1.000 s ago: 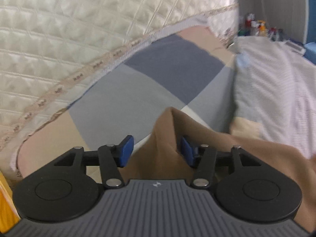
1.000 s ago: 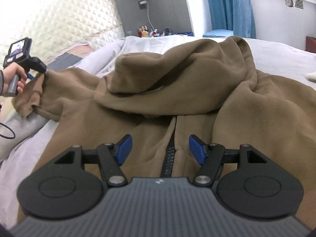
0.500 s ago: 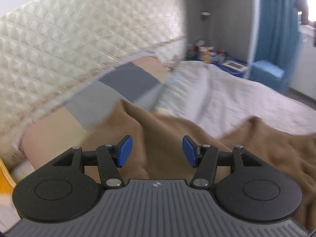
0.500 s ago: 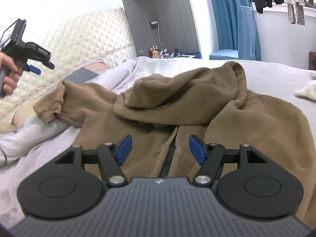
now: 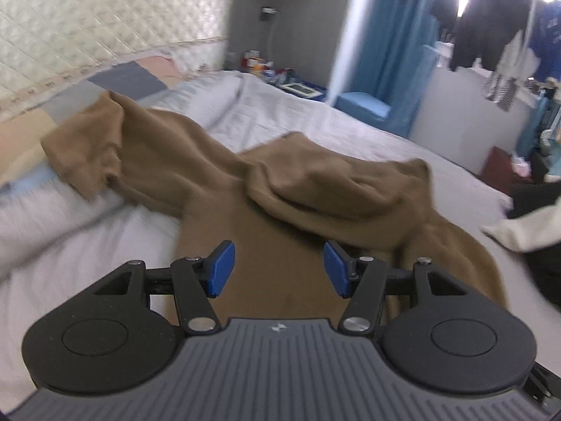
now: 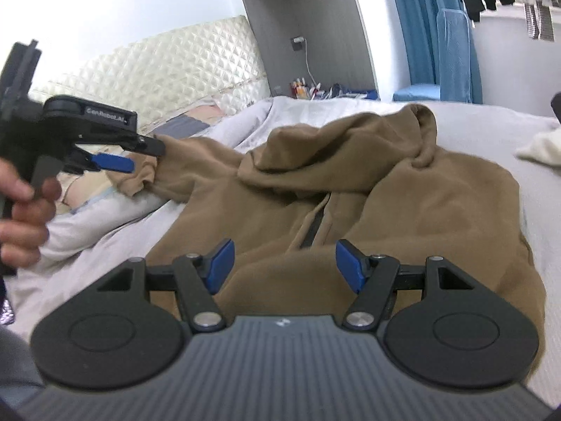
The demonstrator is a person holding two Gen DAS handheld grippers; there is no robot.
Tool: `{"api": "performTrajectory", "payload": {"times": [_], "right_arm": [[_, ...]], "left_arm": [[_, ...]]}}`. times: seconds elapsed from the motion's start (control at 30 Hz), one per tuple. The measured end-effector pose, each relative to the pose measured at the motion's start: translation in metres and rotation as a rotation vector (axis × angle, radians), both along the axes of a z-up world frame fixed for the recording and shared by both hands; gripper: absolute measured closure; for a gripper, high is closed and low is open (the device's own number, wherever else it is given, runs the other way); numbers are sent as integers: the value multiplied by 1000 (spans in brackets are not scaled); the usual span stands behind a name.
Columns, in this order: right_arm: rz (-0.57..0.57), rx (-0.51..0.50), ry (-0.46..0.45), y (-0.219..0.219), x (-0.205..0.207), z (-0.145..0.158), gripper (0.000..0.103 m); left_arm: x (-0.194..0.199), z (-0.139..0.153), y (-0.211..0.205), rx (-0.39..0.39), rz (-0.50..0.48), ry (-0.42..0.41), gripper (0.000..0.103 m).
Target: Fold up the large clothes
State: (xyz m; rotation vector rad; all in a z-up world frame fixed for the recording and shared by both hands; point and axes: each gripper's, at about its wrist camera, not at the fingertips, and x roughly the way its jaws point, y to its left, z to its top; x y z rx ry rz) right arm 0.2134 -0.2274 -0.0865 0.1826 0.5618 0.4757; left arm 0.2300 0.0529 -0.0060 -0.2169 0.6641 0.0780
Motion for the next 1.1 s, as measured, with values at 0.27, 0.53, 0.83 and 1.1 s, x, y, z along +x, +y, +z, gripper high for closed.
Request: {"api": "performTrajectory", "payload": {"times": [0.27, 0.53, 0.83, 1.1], "right_arm": [[72, -11, 68, 4, -15, 6, 36], [60, -57, 119, 13, -4, -8, 36], [35, -135, 108, 32, -2, -12, 31], [-22, -215, 86, 48, 3, -18, 11]], "left_arm": [[-58, -25, -45, -39, -92, -66, 41], [-54, -80, -29, -41, -67, -16, 41], [-47, -91, -1, -76, -55, -29, 42], [-44, -94, 9, -75, -22, -32, 42]]}}
